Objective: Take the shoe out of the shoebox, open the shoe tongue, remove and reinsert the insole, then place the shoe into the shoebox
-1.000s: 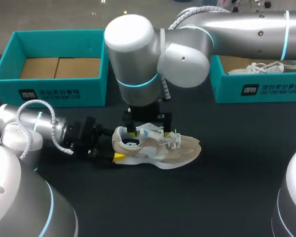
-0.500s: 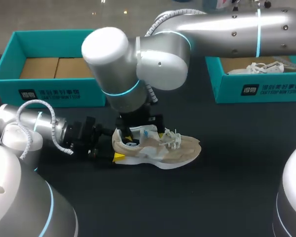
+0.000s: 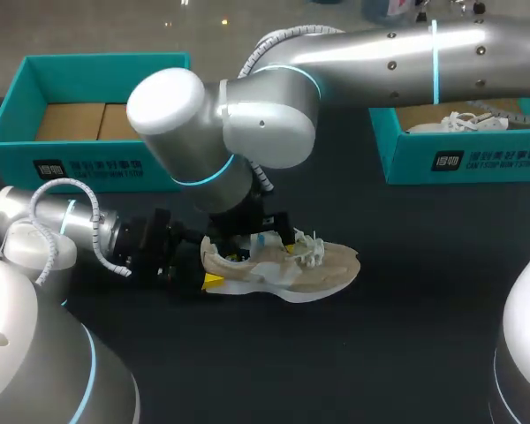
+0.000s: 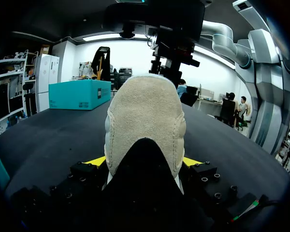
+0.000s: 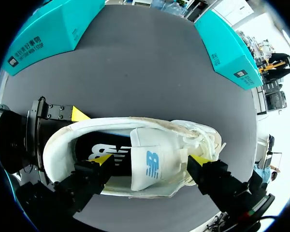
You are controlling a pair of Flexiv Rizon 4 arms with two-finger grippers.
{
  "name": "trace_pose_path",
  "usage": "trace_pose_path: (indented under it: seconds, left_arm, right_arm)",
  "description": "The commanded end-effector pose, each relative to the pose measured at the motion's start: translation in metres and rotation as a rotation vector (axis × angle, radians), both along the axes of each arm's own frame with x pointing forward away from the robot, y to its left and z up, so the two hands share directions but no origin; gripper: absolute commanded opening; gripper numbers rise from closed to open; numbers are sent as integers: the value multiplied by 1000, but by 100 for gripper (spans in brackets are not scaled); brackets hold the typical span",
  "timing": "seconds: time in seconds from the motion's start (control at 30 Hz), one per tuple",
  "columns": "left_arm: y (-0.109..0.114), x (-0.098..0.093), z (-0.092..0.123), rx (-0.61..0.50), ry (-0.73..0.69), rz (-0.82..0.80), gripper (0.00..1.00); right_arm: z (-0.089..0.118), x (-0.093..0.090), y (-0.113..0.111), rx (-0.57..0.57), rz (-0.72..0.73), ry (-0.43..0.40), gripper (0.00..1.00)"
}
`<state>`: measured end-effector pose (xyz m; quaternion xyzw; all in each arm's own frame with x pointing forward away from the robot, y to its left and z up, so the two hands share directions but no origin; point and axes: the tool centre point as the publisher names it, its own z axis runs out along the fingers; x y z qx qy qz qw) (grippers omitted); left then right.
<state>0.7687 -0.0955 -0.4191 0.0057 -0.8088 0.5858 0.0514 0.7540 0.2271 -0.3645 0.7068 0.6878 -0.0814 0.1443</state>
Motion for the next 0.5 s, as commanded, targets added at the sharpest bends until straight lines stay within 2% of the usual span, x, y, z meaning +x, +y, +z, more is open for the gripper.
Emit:
trace_pose_path:
  seconds: [0.03,0.5]
  left_arm:
    - [0,-1,0,2,-1,2,0]
    - [0,-1,0,2,-1,2,0]
  right_arm:
    - [-2,-5,2,-24,-141,-53,100]
    - [-23,0,-1,-47,-171,-17,100]
